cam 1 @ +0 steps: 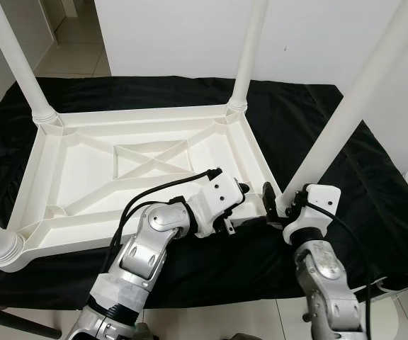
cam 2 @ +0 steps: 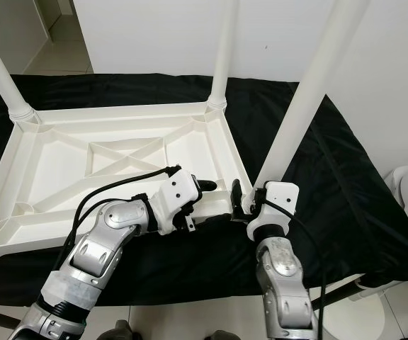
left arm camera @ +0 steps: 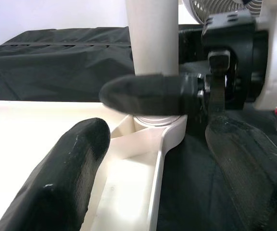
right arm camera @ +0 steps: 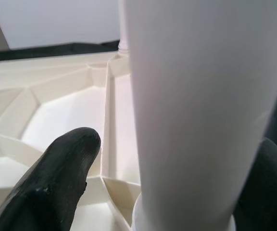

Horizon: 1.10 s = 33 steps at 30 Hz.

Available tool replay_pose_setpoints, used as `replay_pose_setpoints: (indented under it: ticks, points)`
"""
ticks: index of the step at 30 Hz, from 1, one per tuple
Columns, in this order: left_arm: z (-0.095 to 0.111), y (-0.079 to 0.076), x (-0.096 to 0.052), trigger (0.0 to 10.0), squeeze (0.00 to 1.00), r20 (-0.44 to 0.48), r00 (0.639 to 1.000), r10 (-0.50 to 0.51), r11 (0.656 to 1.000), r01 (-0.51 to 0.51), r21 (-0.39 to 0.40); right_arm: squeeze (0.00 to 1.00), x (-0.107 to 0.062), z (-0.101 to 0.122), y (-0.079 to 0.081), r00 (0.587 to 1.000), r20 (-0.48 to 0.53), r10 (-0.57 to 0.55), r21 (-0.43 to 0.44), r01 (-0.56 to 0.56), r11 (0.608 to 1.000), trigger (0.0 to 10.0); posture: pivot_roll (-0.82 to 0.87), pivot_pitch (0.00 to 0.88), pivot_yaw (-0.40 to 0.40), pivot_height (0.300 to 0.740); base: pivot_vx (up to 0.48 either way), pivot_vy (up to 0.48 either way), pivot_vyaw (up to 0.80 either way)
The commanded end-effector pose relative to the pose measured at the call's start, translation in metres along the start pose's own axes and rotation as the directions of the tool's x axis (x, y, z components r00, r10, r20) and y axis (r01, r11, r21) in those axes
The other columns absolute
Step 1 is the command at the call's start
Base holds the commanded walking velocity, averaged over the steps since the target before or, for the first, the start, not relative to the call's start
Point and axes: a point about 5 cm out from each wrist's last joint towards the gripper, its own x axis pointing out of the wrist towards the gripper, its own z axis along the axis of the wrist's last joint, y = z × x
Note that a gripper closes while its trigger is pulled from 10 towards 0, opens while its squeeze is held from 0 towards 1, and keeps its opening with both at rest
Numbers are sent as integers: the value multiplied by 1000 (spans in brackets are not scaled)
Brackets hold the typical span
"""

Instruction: Building children table

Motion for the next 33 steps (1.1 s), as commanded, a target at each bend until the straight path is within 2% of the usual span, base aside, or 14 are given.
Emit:
replay_pose_setpoints:
  ticks: [1, 2, 5, 8, 11, 12, 17, 18, 20, 21, 23, 25, 26, 33]
  points:
    - [-2, 8, 2, 10000, 0, -13, 990, 138, 990, -138, 5, 0, 1, 1, -6, 998, 8, 59, -4, -59, 998, 10000, -25, 0, -37, 740, 0, 0, 0]
    - [-2, 8, 2, 10000, 0, -13, 990, 138, 990, -138, 5, 0, 1, 1, -6, 998, 8, 59, -4, -59, 998, 10000, -25, 0, -37, 740, 0, 0, 0]
    - [-2, 9, 3, 10000, 0, -12, 990, 139, 990, -139, 7, 0, 5, 4, -14, 988, 8, 156, -40, -155, 987, 10000, -26, 0, -35, 740, 0, 0, 0]
    - [-2, 10, 4, 10000, 0, -11, 990, 142, 990, -142, 11, 0, 12, 1, -20, 959, -32, 282, -58, -283, 957, 10000, -23, 0, -31, 740, 0, 0, 0]
    - [-2, 10, 4, 10000, 0, -12, 990, 143, 990, -143, 12, 0, 14, 0, -21, 950, -43, 309, -55, -311, 949, 10000, -23, 0, -31, 740, 0, 0, 0]
    - [-1, 11, 5, 10000, 0, -8, 990, 143, 990, -143, 16, 0, 18, -2, -22, 930, -68, 362, -69, -367, 928, 10000, -21, 0, -25, 740, 0, 0, 0]
    - [1, 13, 7, 10000, 0, -1, 990, 139, 990, -139, 24, 0, 25, -5, -23, 891, -112, 440, -94, -450, 888, 10000, -23, 0, -18, 740, 0, 0, 0]
    - [1, 14, 7, 10000, 0, -1, 991, 133, 991, -132, 26, 0, 29, -7, -24, 866, -138, 480, -121, -496, 860, 10000, -24, 0, -14, 740, 0, 0, 0]
    - [1, 14, 7, 10000, 0, -1, 991, 133, 991, -132, 26, 0, 29, -7, -24, 866, -138, 480, -121, -496, 860, 10000, -24, 0, -14, 740, 0, 0, 0]
    - [0, 13, 7, 10000, 0, -6, 993, 121, 992, -121, 29, 0, 31, -8, -25, 855, -147, 497, -120, -514, 849, 4471, -24, 0, -12, 740, 0, 0, 0]
    - [-2, 10, 5, 10000, 0, -13, 995, 94, 995, -94, 31, 0, 33, -9, -27, 838, -165, 519, -117, -540, 834, 1529, -23, 0, -10, 740, 0, 0, 0]
    - [-3, 9, 5, 10000, 0, -14, 996, 86, 996, -86, 31, 0, 34, -9, -29, 832, -170, 528, -115, -549, 828, 1529, -23, 0, -10, 740, 0, 0, 0]
    - [-5, 8, 4, 10000, 0, -19, 996, 83, 996, -82, 32, 0, 34, -11, -30, 826, -180, 534, -114, -557, 823, 0, -17, 0, -11, 740, 0, 0, 0]
    - [-7, 7, 2, 10000, 0, -29, 996, 86, 996, -85, 37, 0, 31, -14, -35, 822, -190, 537, -114, -562, 819, 0, -13, 0, -17, 740, 0, 0, 0]
